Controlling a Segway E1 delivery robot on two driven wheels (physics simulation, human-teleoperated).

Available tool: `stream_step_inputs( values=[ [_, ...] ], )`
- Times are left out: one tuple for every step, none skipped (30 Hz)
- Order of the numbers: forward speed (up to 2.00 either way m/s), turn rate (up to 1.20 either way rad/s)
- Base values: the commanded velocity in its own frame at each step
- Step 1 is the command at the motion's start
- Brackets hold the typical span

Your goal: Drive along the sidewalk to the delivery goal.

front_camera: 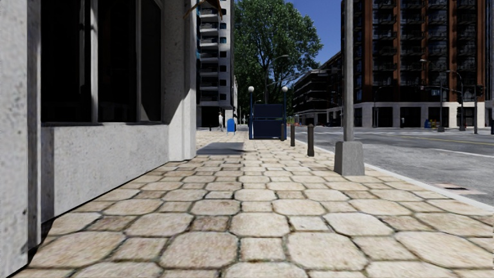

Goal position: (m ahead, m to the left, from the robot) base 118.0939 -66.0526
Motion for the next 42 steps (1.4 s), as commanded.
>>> stream_step_inputs(
  values=[
    [2.0, 0.0],
    [2.0, 0.0],
    [2.0, 0.0],
    [2.0, 0.0],
    [2.0, 0.0],
    [2.0, 0.0],
    [2.0, 0.0],
    [2.0, 0.0],
    [2.0, 0.0],
    [2.0, 0.0],
    [2.0, 0.0],
    [2.0, 0.0],
    [2.0, 0.0],
    [2.0, 0.0],
    [2.0, 0.0],
    [2.0, 0.0],
    [2.0, 0.0],
    [2.0, 0.0],
    [2.0, 0.0],
    [2.0, 0.0],
    [2.0, 0.0],
    [2.0, 0.0],
    [2.0, 0.0],
    [2.0, 0.0],
    [2.0, 0.0],
    [2.0, 0.0],
    [2.0, 0.0],
    [2.0, 0.0],
    [2.0, 0.0],
    [2.0, 0.0],
    [2.0, 0.0],
    [2.0, 0.0],
    [2.0, 0.0],
    [2.0, 0.0],
    [2.0, 0.0],
    [2.0, 0.0],
    [2.0, 0.0],
    [2.0, 0.0],
    [2.0, 0.0],
    [2.0, 0.0],
    [2.0, 0.0],
    [2.0, 0.0]
  ],
)
